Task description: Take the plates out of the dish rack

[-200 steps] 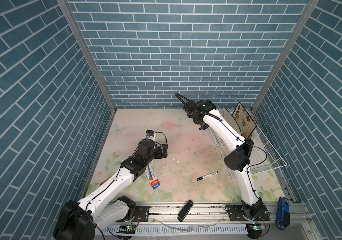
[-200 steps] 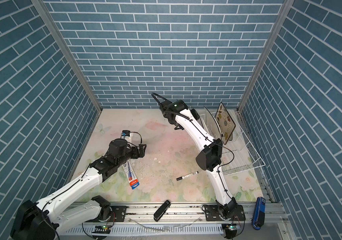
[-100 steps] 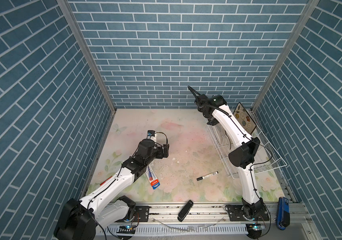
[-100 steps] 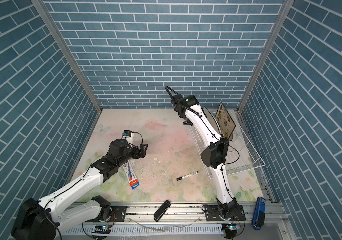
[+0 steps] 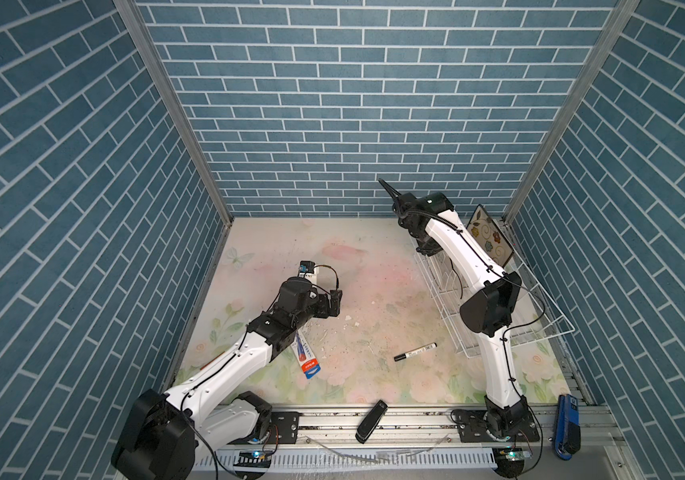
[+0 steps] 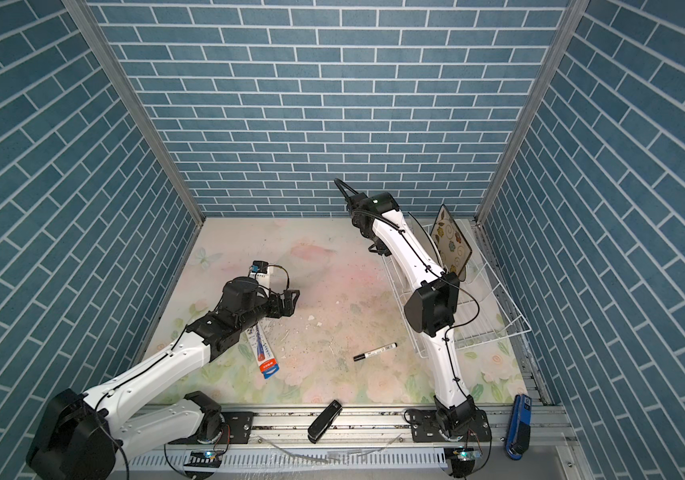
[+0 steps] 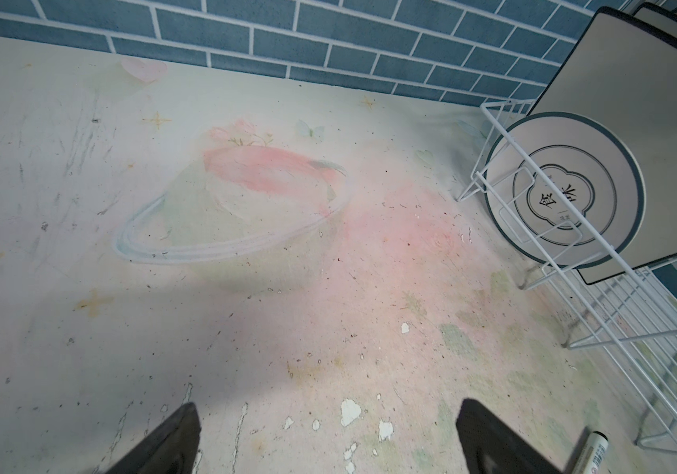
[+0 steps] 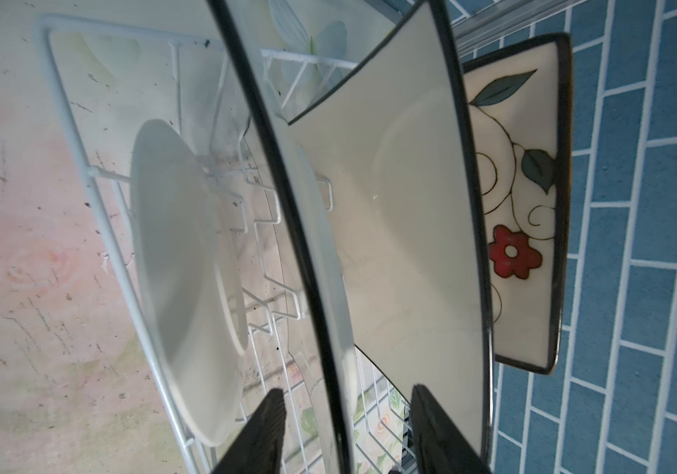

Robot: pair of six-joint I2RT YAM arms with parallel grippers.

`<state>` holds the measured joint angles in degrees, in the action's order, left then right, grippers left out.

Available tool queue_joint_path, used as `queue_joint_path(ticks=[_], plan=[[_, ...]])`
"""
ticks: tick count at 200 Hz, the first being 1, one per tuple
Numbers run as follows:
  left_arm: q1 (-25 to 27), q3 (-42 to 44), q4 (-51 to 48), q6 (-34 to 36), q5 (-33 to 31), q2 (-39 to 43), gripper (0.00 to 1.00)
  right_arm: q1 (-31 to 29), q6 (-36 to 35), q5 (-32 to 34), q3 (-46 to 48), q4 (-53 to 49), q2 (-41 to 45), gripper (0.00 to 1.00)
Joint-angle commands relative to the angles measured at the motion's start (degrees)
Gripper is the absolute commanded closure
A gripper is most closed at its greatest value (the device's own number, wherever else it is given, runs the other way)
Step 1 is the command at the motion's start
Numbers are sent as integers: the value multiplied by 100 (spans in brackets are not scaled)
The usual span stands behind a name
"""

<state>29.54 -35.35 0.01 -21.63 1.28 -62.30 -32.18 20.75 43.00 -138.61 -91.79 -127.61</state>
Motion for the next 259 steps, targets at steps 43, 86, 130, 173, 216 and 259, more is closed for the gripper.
queue_joint_path(ticks=[43, 86, 130, 173, 216, 259], plan=[[26, -174, 232, -78, 289, -212, 0, 185, 131, -201, 527, -504, 467, 55], [26, -139, 195, -47, 208, -157, 0, 213, 82, -373, 781, -301, 501, 61], [30, -181, 102, -7, 288, -164, 0, 213, 131, -315, 857, -276, 466, 69], [28, -132, 73, -61, 151, -45, 0, 225, 131, -329, 923, -269, 467, 77], [26, -51, 33, -51, -31, 225, 0, 224, 105, -397, 1028, -187, 504, 80], [26, -55, -9, -51, -31, 223, 0, 222, 52, -445, 1029, -120, 494, 84]])
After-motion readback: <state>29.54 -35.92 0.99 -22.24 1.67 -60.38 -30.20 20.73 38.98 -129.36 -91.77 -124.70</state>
